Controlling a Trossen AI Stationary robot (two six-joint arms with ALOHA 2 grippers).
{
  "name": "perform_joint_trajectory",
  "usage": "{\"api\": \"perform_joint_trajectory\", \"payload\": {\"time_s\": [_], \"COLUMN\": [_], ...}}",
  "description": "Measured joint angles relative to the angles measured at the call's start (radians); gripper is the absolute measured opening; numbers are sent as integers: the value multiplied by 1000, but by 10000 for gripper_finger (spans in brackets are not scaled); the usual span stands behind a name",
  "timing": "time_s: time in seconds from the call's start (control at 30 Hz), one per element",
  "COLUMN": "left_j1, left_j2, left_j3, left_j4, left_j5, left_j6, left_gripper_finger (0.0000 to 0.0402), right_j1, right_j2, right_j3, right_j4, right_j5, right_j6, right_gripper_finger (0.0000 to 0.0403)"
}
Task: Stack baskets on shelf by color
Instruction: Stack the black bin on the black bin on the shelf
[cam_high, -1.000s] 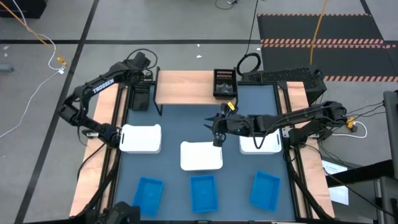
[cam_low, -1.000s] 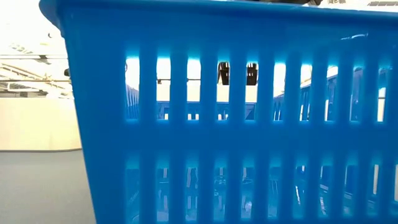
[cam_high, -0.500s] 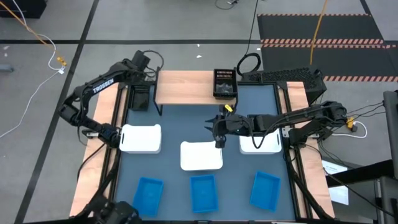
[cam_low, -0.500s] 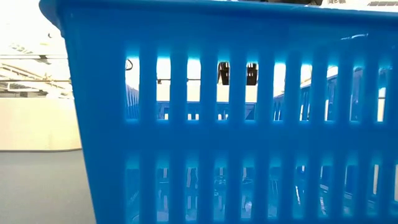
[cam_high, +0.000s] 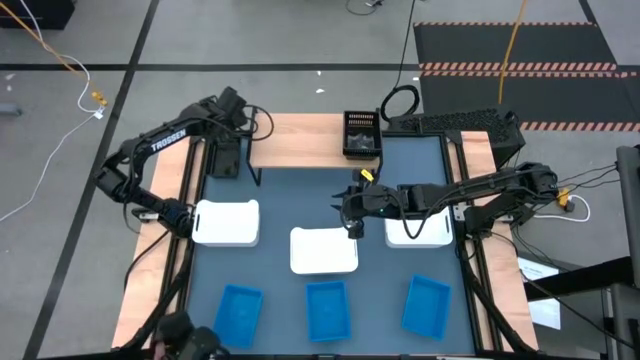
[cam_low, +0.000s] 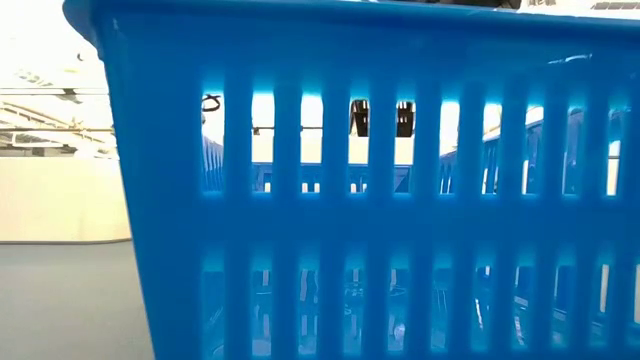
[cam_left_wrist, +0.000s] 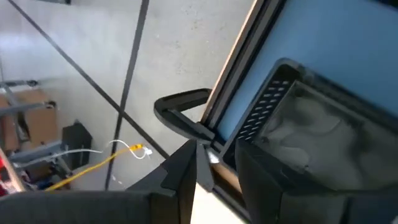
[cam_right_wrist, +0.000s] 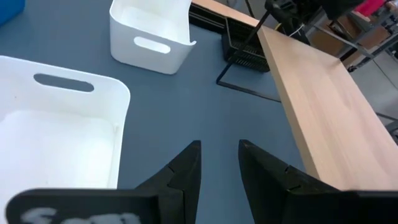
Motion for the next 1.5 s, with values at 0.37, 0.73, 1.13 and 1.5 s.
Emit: {"api": "perform_joint_trajectory", "payload": {"time_s": [0.37,0.73,1.13,1.5], "left_j1": [106,101,104,112], "left_j2": [212,235,236,236], "left_j3": [0,0,11,78], "left_j4": [33,117,13,-131], "left_j5": [-4,11,73,78], "left_j6": [-358,-259,-313,-295], "left_gripper_finger": [113,113,133,247], "right_j1": [0,-22,-21,-21], "right_j2": [0,0,0,0], "right_j3": [0,-40,-40,-40], "right_j4": [-23,13,41,54], "right_j5": [0,2,0,0], "right_j6": [0,9,15,23], "right_gripper_finger": [100,100,100,100]}}
